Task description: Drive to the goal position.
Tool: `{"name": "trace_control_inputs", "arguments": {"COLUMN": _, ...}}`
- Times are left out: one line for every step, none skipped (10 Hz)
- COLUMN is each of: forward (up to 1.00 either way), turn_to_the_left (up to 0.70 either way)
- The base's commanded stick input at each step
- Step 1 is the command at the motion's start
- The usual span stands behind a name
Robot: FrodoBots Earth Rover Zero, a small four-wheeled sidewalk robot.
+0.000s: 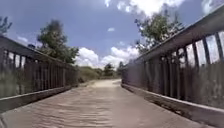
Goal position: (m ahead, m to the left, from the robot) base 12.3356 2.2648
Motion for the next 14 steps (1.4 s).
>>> {"name": "trace_control_inputs", "arguments": {"forward": 0.45, "turn_to_the_left": 0.00}}
{"name": "trace_control_inputs", "arguments": {"forward": 0.45, "turn_to_the_left": 0.00}}
{"name": "trace_control_inputs", "arguments": {"forward": 0.45, "turn_to_the_left": 0.00}}
{"name": "trace_control_inputs", "arguments": {"forward": 0.45, "turn_to_the_left": 0.00}}
{"name": "trace_control_inputs", "arguments": {"forward": 0.45, "turn_to_the_left": 0.00}}
{"name": "trace_control_inputs", "arguments": {"forward": 0.45, "turn_to_the_left": 0.00}}
{"name": "trace_control_inputs", "arguments": {"forward": 0.45, "turn_to_the_left": 0.00}}
{"name": "trace_control_inputs", "arguments": {"forward": 0.45, "turn_to_the_left": 0.00}}
{"name": "trace_control_inputs", "arguments": {"forward": 0.45, "turn_to_the_left": 0.00}}
{"name": "trace_control_inputs", "arguments": {"forward": 0.45, "turn_to_the_left": 0.00}}
{"name": "trace_control_inputs", "arguments": {"forward": 0.45, "turn_to_the_left": 0.21}}
{"name": "trace_control_inputs", "arguments": {"forward": 0.45, "turn_to_the_left": 0.27}}
{"name": "trace_control_inputs", "arguments": {"forward": 0.45, "turn_to_the_left": 0.27}}
{"name": "trace_control_inputs", "arguments": {"forward": 0.45, "turn_to_the_left": 0.27}}
